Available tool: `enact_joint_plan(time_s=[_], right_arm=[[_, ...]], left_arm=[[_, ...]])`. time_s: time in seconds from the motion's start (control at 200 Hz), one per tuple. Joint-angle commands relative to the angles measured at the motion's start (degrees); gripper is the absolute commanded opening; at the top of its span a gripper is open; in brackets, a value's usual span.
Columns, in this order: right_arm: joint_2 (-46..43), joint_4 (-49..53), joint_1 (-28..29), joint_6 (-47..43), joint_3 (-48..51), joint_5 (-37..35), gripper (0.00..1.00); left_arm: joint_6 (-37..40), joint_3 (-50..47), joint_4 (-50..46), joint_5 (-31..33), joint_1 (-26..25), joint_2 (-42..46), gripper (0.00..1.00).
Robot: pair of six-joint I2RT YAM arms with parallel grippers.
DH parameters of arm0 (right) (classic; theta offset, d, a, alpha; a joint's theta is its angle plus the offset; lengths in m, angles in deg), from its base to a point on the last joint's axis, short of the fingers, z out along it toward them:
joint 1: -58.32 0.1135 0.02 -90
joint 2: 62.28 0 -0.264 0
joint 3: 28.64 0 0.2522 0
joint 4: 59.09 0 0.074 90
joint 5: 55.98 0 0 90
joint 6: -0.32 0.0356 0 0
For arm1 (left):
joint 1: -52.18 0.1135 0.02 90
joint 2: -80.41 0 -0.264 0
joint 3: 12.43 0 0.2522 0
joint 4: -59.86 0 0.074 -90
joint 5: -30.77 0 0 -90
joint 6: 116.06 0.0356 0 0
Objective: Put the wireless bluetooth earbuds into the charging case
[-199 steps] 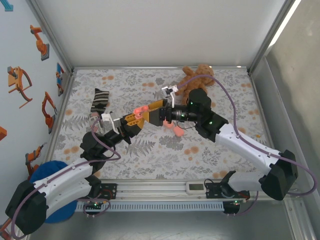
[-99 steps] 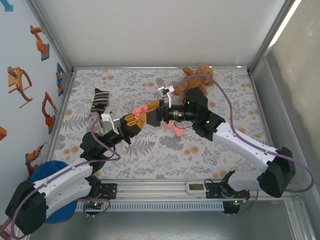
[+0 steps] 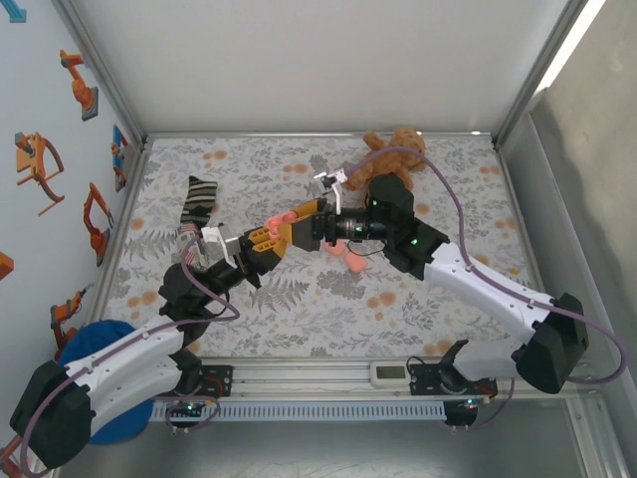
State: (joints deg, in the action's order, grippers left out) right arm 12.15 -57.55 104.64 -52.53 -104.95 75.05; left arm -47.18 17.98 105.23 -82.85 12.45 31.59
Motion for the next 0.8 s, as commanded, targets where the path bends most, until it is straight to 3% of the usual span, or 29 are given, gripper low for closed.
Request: enact_joint_plan(time_s=[0.0, 0.796], right_arm=[[-2.1, -0.2, 0.6, -1.5, -2.4, 1.1, 0.82], [-4.8, 5.0, 0.6, -5.5, -2.0, -3.3, 0.8]], left_arm=[[1.1, 1.1, -0.4, 0.5, -0.1, 0.4, 0.0], [0.9, 1.3, -1.0, 0.5, -0.2, 0.1, 0.0]])
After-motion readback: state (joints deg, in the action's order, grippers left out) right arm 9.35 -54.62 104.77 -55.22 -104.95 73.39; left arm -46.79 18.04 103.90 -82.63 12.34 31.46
